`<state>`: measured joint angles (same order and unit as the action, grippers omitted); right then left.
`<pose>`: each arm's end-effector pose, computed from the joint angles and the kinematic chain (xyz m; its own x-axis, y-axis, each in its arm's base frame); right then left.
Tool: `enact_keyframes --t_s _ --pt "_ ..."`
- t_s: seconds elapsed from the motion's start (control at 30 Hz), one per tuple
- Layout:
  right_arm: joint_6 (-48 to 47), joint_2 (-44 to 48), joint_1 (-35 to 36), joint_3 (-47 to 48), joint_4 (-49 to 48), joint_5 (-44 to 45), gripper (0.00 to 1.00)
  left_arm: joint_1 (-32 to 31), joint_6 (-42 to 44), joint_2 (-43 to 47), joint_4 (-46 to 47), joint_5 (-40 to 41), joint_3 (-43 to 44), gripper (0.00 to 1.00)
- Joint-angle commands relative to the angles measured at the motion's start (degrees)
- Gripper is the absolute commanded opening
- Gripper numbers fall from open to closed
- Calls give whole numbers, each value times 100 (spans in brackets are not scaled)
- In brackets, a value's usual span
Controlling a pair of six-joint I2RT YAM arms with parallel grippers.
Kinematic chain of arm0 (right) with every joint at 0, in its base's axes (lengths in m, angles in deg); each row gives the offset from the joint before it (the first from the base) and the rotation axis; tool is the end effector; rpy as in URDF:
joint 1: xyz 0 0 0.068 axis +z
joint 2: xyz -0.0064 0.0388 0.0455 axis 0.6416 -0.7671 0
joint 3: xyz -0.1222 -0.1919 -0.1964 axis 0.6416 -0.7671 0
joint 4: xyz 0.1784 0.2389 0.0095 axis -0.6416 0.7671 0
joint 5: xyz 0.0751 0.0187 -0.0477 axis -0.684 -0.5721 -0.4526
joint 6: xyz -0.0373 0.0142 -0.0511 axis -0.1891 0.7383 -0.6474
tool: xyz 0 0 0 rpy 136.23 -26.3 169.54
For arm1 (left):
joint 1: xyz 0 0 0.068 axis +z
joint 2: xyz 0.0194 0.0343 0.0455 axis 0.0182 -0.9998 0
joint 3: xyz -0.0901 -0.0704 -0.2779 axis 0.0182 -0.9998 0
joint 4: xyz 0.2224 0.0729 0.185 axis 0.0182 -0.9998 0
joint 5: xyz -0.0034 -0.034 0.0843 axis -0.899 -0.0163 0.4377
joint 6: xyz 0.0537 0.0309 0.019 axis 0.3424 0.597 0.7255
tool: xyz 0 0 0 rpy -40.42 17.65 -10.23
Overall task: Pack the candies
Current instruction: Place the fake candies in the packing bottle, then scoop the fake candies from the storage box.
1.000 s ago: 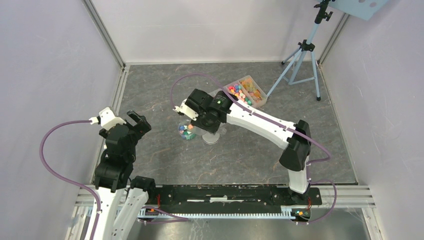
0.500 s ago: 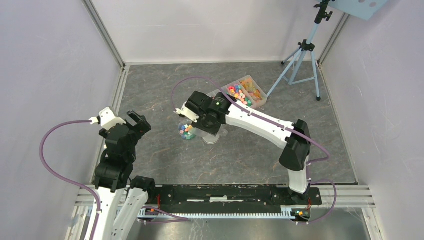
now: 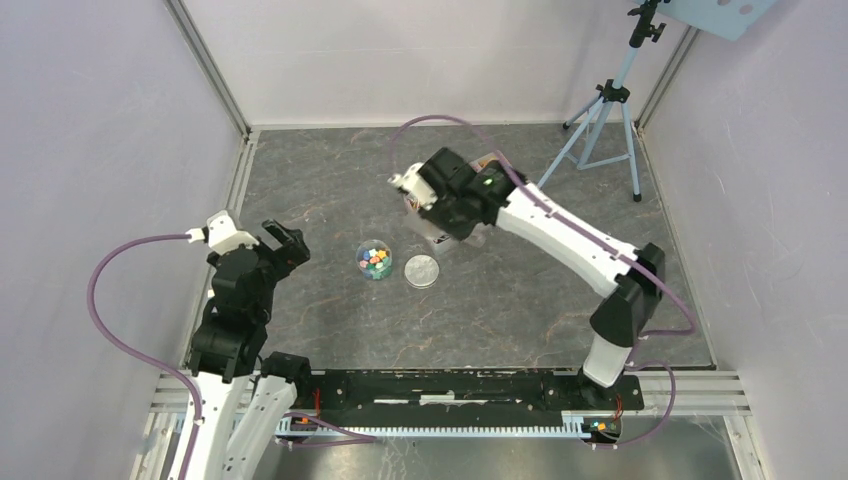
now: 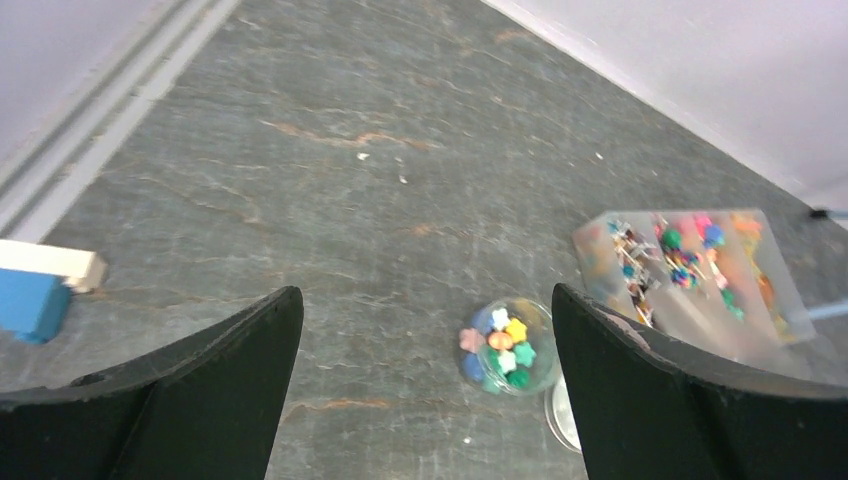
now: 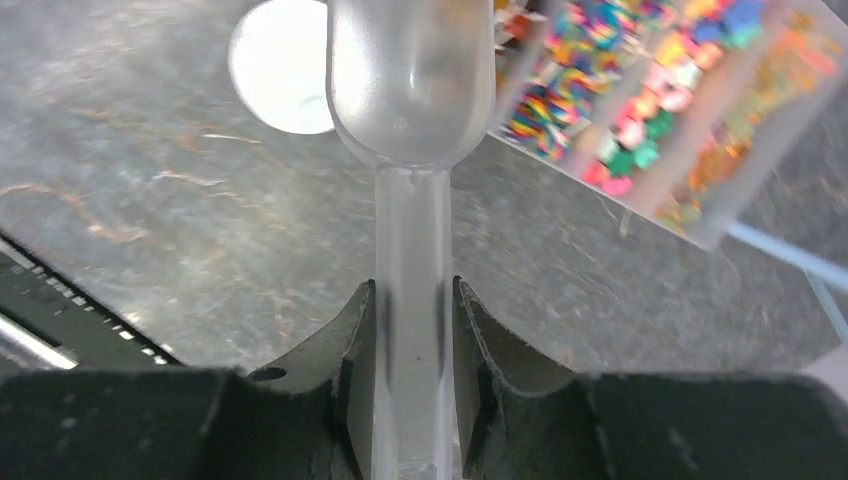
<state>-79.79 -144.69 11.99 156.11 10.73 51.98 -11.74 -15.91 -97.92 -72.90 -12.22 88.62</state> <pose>0.2671 0.3286 0.3559 -0.4417 -0.7812 -0.4412 -0.8033 0.5634 -0.1932 0.1240 -0.0024 0.3513 -0.1645 -0.4234 -0.8909 -0.3329 0.8740 -0.3539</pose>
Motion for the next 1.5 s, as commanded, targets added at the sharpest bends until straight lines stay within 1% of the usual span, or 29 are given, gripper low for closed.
enact_keyframes --t_s 0.0,0.1,0.13,0.2,0.33,0.47,0.67,0.93,1.07,1.2,1.47 --pt "-202 544 -718 -299 -328 144 0 -29 381 -177 577 -1225 -160 100" --pt "-328 552 -1172 -462 -288 580 0 -33 596 -298 896 -2443 -262 100" --pt "-349 521 -1366 -498 -259 557 0 -42 641 -333 1034 -2933 -317 100" --pt "-416 456 -1670 -523 -257 461 0 -71 731 -390 1227 -3552 -391 100" --pt "-596 162 -2078 -414 -189 695 0 -115 737 -461 1354 -3891 -429 100" --pt "-669 -204 -2190 -268 -114 1068 0 -125 754 -551 1330 -3826 -417 100" --pt "-713 -707 -2203 79 -61 1185 0 -126 825 -613 1234 -3808 -351 100" --pt "-818 -1460 -2203 682 -205 932 0 -125 851 -582 1206 -3721 -341 100" --pt "-831 -1762 -2208 777 -380 844 0 -125 860 -586 1190 -3700 -344 100" --pt "-810 -1841 -2212 623 -648 812 0 -132 878 -571 1153 -3677 -321 100" --pt "-717 -1303 -2270 -627 -1842 663 0 -126 896 -582 1099 -3604 -292 100"
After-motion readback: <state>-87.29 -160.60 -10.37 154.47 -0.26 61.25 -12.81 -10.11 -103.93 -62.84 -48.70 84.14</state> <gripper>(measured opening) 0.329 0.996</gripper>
